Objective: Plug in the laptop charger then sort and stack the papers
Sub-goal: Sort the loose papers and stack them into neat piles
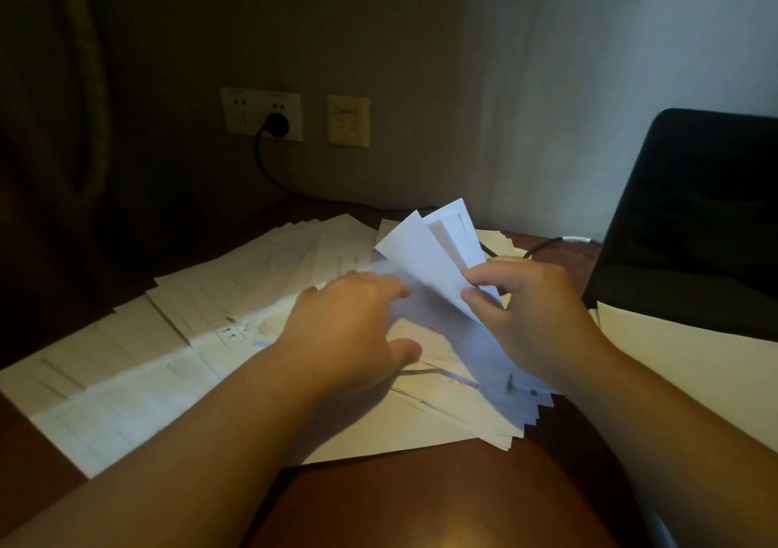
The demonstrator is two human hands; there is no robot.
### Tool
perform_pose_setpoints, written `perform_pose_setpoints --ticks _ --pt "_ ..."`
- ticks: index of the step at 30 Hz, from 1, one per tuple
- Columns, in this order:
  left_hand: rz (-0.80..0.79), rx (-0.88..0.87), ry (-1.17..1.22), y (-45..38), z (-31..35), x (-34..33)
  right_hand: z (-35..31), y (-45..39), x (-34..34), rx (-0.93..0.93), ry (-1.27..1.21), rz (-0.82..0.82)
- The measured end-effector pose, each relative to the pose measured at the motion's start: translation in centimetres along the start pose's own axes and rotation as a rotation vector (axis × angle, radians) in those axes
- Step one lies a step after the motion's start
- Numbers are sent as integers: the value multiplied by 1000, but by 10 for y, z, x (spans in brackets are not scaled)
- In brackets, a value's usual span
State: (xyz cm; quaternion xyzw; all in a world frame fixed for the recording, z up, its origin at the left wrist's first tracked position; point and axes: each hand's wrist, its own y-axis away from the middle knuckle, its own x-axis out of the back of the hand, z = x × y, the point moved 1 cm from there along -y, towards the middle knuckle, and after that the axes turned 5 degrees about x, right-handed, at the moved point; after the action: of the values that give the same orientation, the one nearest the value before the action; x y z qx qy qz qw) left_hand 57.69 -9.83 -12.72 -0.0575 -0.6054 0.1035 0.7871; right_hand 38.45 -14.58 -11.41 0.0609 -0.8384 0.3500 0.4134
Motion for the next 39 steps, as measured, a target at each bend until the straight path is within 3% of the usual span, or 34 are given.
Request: perform_pose_setpoints --ticks 7,14,21,23,26,31,35,37,39 --pt "-125 -42 -21 -2 0 -3 3 1 -2 -29 0 -8" --pt "-138 -153 -10 1 2 2 1 1 -2 18 -5 -37" --pt "-177 -197 -161 -6 2 0 2 0 -4 55 -21 -54" --pt "-94 -231 -125 -4 2 6 1 1 -4 115 -23 -86" --pt "119 -226 62 -1 1 16 -4 2 -3 206 -57 -165" --pt "249 -93 175 -6 3 18 -15 5 0 208 -129 -224" --pt "442 -30 379 1 5 19 -8 4 -4 266 -24 -159" --pt "499 104 660 2 7 20 -8 4 -3 292 -20 -93" --pt "475 289 1106 1 9 26 -11 4 -1 344 -22 -6"
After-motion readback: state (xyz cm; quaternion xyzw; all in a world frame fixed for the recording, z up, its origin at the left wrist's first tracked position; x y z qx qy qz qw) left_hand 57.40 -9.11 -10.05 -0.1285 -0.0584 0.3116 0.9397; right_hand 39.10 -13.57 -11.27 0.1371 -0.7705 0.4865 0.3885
